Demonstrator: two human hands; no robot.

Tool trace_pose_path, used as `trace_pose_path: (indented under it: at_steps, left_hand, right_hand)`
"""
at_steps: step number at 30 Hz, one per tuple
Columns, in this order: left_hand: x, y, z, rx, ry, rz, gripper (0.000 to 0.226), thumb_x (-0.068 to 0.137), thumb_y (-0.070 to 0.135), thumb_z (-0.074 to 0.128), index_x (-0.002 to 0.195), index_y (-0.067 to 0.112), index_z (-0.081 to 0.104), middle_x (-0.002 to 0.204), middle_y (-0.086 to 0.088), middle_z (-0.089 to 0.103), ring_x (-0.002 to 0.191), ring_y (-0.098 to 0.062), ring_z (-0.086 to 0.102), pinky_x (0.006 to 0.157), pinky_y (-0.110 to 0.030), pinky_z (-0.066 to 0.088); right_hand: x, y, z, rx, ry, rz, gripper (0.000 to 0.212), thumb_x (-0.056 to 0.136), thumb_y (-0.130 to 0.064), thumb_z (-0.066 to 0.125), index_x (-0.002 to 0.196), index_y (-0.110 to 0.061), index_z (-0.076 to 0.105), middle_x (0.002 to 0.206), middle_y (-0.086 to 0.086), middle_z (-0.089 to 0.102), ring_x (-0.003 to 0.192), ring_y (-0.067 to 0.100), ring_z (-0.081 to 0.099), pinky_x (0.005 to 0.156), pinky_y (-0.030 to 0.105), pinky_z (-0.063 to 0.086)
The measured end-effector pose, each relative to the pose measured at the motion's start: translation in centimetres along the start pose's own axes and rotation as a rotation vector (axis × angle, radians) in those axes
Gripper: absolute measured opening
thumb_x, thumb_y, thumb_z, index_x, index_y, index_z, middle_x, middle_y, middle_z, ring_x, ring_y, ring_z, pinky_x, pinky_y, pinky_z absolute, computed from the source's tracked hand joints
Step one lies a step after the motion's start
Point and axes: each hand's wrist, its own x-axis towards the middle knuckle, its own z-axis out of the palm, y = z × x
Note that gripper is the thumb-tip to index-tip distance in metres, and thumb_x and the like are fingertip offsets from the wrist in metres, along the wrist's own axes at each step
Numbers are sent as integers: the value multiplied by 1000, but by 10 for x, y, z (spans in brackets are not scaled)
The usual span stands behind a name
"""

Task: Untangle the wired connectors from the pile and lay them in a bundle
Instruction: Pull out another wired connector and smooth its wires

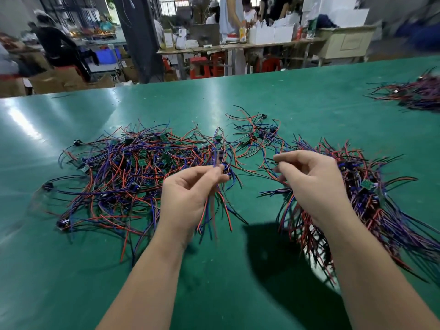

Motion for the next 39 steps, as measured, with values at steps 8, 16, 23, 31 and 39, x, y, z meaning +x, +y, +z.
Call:
trace_pose_path:
  at_steps: [8,16,23,31,39]
  left_hand:
    - [-13,-2,8,172,-428,-16,14,64,21,76,72,11,75,73,-6,73,64,-10,61,64,-19,49]
    - [-14,-3,7,315,-544,15,18,72,25,78,62,12,71,61,-9,67,58,-10,52,58,-25,43]
    - [-12,-1,17,224,-260,-213,51,80,55,52,59,13,72,59,-9,70,51,-18,66,50,-26,52]
    - [1,-8,3,248,182,-127,38,96,25,52,65,14,71,58,0,69,47,-14,60,44,-20,45]
    - [4,-2,-21,1094,403,93,40,82,51,63,59,19,55,52,9,52,58,-22,51,49,-25,29]
  right_hand:
    - [-11,-6,16,410,-322,111,31,66,-30,72,94,-17,68,72,-4,71,61,8,64,52,16,44]
    - [-14,-4,18,464,-416,143,34,53,-23,79,86,-18,74,80,4,67,71,12,63,62,20,49]
    - [-14,-6,23,705,-400,289,20,71,7,66,86,-5,67,77,8,66,64,13,68,60,19,55]
    - [-13,-11,23,736,-392,408,24,66,-9,68,88,-15,67,87,6,74,58,11,59,47,15,42]
    - [-11,-13,21,970,-358,468,19,67,-10,65,86,-13,65,86,9,74,57,8,65,47,15,49]
